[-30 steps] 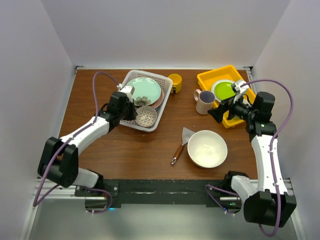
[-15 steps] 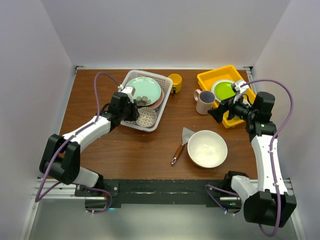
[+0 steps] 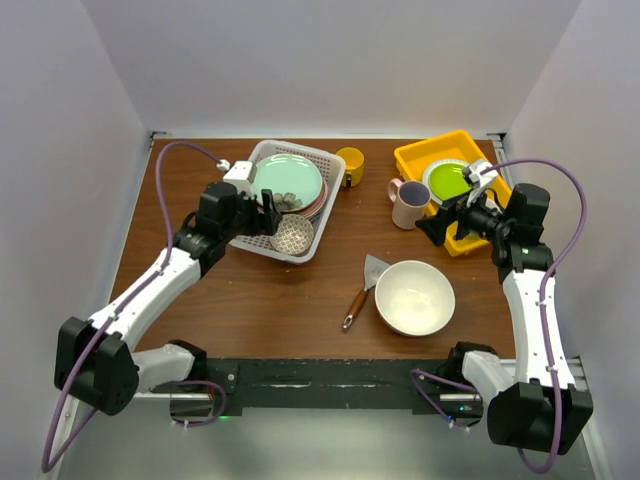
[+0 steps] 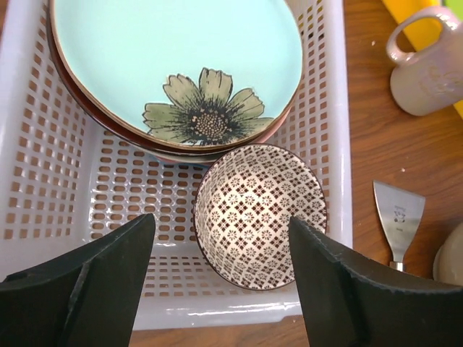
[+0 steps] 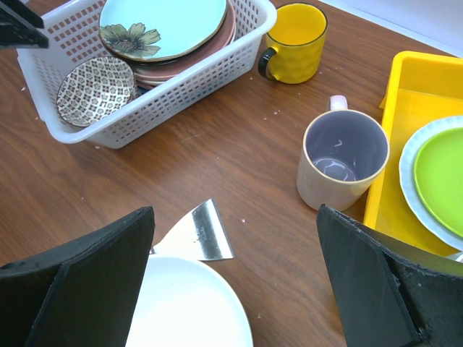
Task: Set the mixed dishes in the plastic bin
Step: Place the bowl in the plastic bin, then pick up the bowl from the center of the board.
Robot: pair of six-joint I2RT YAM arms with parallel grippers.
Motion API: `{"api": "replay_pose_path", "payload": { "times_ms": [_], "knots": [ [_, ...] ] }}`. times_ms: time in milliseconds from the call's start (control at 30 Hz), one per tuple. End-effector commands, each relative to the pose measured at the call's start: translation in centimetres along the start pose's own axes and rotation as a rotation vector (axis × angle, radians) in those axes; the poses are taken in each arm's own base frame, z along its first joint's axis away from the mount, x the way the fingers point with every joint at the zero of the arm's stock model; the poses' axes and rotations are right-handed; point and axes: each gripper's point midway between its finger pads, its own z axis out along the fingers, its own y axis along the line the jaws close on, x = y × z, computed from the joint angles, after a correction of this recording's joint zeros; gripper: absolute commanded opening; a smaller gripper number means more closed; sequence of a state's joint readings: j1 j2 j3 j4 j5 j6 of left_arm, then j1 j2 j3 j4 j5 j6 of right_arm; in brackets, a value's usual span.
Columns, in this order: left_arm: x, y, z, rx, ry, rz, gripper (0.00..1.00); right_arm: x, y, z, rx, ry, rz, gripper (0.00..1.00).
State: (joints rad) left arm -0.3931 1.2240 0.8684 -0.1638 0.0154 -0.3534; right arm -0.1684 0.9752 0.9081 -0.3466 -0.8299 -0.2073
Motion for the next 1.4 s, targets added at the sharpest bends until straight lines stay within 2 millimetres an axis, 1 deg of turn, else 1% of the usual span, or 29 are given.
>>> {"api": "replay_pose_path", "payload": {
  "times_ms": [0, 33, 67, 133, 167, 233, 267, 333, 367, 433, 467, 500, 600, 700, 900, 933, 967, 1100, 1133, 1167, 1200, 1267, 1333, 1367],
  "knots": [
    [-3.6, -0.2, -2.7, -0.008, -0.123, 0.055, 0.83, -0.5, 0.2, -0.1, -0.019, -0.014, -0.035, 0.98],
    [-3.8, -0.1, -3.1, -0.014, -0.131, 0.063, 0.84, -0.5, 0.2, -0.1, -0.018, -0.012, -0.036, 0.98],
    [-4.5, -0.2, -4.0, -0.013, -0.159, 0.068, 0.84, -0.4, 0.2, -0.1, -0.018, -0.011, -0.038, 0.98],
    [-4.8, -0.1, -4.8, -0.017, -0.18, 0.091, 0.86, -0.3, 0.2, 0.0, -0.023, -0.009, -0.044, 0.98],
    [-5.4, -0.2, -5.7, -0.012, -0.21, 0.103, 0.87, -0.2, 0.2, 0.0, -0.027, -0.006, -0.044, 0.98],
    [-5.4, 0.0, -6.4, -0.018, -0.22, 0.136, 0.88, -0.1, 0.5, 0.0, -0.048, -0.005, -0.058, 0.98],
    [-5.8, 0.0, -7.1, -0.016, -0.244, 0.146, 0.89, -0.1, 0.7, 0.0, -0.057, -0.004, -0.062, 0.98],
    [-5.2, 0.3, -7.4, -0.02, -0.246, 0.174, 0.91, 0.1, 1.1, 0.0, -0.084, -0.004, -0.085, 0.98],
    [-5.3, 0.3, -8.0, -0.017, -0.262, 0.185, 0.91, 0.1, 1.2, 0.0, -0.096, -0.004, -0.092, 0.98],
    [-4.4, 0.8, -8.0, -0.029, -0.258, 0.207, 0.95, 0.3, 1.5, 0.0, -0.119, -0.002, -0.114, 0.98],
    [-4.5, 1.0, -8.4, -0.034, -0.274, 0.208, 0.96, 0.4, 1.6, 0.0, -0.129, -0.001, -0.12, 0.98],
    [-3.8, 1.4, -8.3, -0.044, -0.273, 0.213, 1.0, 0.5, 1.7, 0.0, -0.136, 0.0, -0.124, 0.98],
    [-3.5, 1.7, -8.8, -0.054, -0.288, 0.223, 1.0, 1.1, 2.1, 0.1, -0.172, 0.012, -0.145, 0.98],
    [-3.4, 2.1, -9.3, -0.071, -0.296, 0.221, 1.0, 1.4, 2.8, -0.2, -0.211, 0.013, -0.181, 0.98],
    [-3.4, 2.0, -9.8, -0.063, -0.315, 0.22, 1.0, 1.9, 3.3, -0.6, -0.24, 0.035, -0.229, 0.98],
    [-3.4, 2.0, -9.9, -0.06, -0.318, 0.219, 1.0, 1.6, 3.4, -0.7, -0.247, 0.03, -0.258, 0.98],
    [-3.4, 1.9, -9.9, -0.057, -0.319, 0.219, 1.0, 1.8, 3.6, -0.8, -0.258, 0.039, -0.251, 0.98],
    [-3.4, 1.7, -10.3, -0.044, -0.329, 0.22, 1.0, 1.7, 4.2, -1.0, -0.311, 0.039, -0.275, 0.98],
    [-3.6, 1.7, -10.5, -0.044, -0.337, 0.218, 1.0, 1.9, 4.2, -0.9, -0.326, 0.041, -0.304, 0.98],
    [-3.6, 1.7, -10.5, -0.045, -0.338, 0.218, 1.0, 2.5, 4.7, -1.2, -0.351, 0.06, -0.293, 0.98],
    [-3.6, 1.7, -10.6, -0.047, -0.343, 0.217, 1.0, 2.5, 4.8, -1.2, -0.377, 0.048, -0.357, 0.98],
    [-3.8, 1.6, -10.9, -0.043, -0.354, 0.215, 1.0, 2.8, 5.0, -1.2, -0.399, 0.065, -0.333, 0.98],
    [-3.8, 1.6, -11.0, -0.04, -0.36, 0.213, 1.0, 2.9, 4.6, -1.0, -0.408, 0.082, -0.34, 0.98],
    [-3.7, 1.6, -11.0, -0.039, -0.358, 0.215, 1.0, 3.3, 4.9, -1.2, -0.422, 0.105, -0.319, 0.98]
  ]
}}
